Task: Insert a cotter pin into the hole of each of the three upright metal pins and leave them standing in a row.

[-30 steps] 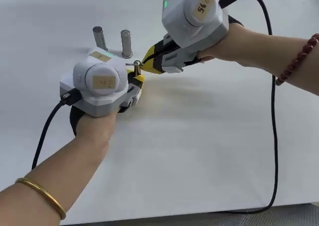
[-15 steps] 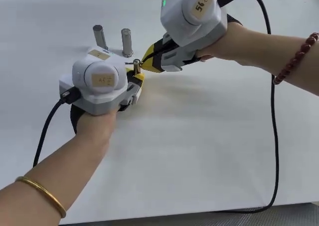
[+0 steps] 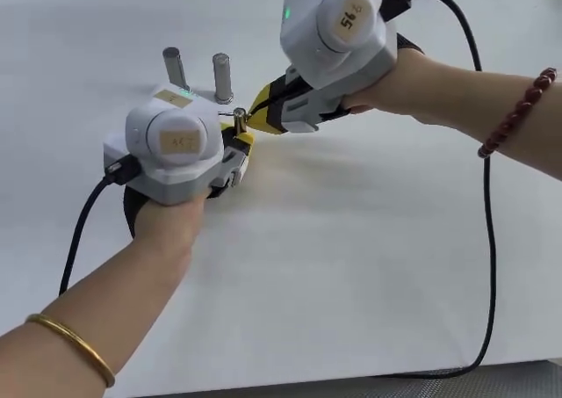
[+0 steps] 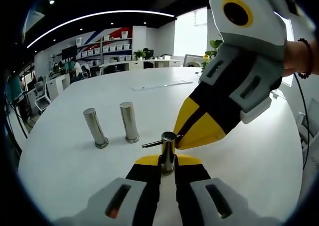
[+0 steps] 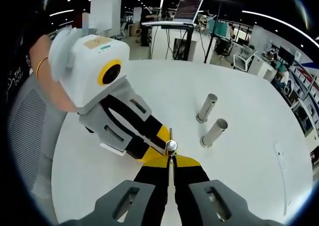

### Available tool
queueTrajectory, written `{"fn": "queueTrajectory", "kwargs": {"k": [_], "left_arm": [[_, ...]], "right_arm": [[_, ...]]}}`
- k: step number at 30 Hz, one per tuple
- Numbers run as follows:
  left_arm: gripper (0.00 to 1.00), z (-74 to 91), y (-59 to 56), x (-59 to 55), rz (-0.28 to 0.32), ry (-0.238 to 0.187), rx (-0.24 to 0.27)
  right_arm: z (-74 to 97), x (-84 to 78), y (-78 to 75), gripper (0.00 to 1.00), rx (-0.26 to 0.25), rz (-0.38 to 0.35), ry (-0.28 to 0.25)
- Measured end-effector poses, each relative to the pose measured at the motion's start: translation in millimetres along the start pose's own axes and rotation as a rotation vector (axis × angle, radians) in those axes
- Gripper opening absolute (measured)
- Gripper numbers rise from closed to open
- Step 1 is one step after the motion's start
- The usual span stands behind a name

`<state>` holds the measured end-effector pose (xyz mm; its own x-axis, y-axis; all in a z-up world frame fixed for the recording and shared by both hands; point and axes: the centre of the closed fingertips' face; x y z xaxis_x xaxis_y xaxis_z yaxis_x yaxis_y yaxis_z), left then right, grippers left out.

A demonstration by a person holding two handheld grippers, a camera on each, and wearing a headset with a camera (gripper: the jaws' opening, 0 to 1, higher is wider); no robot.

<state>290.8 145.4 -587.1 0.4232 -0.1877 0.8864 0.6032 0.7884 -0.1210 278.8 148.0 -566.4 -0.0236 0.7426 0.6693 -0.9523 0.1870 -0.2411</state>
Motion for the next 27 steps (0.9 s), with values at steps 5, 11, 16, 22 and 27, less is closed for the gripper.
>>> {"fn": "queueTrajectory", "kwargs": {"k": [5,11,16,22,27], "left_arm": [[0.10,-0.5,-1.4,-0.1,0.006,0.002,-0.003],[0.11,-0.5,-1.7,-0.6,0.012,0.004,0.001],[0.12,-0.7,-2.1,-1.1,0.017,0.005,0.001],[0.12,-1.5,-2.0,-2.4,0.028,0.008,0.002],[0.12,-2.4,-2.5,-2.3,0.032,0.007,0.000]], "right_arm": [[0.5,-2.2,1.2,0.00,-0.003,0.006,0.007],[0.6,-2.7,-1.4,0.00,-0.017,0.001,0.005],[0.3,-3.5,-2.6,0.00,-0.022,0.000,0.006],[0.1,-3.5,-6.0,0.00,-0.035,-0.010,0.008],[-0.3,-2.9,-4.7,0.00,-0.026,-0.010,0.005]]}}
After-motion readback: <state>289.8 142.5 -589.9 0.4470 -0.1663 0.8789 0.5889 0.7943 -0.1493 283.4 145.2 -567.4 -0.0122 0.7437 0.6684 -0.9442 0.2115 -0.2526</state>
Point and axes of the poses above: the centre of the closed fingertips' face, and the gripper's own axes: z roughly backward along the fingers, y roughly to its left, x roughly out of its top, and after that the axes turned 9 degrees about -x, right-handed
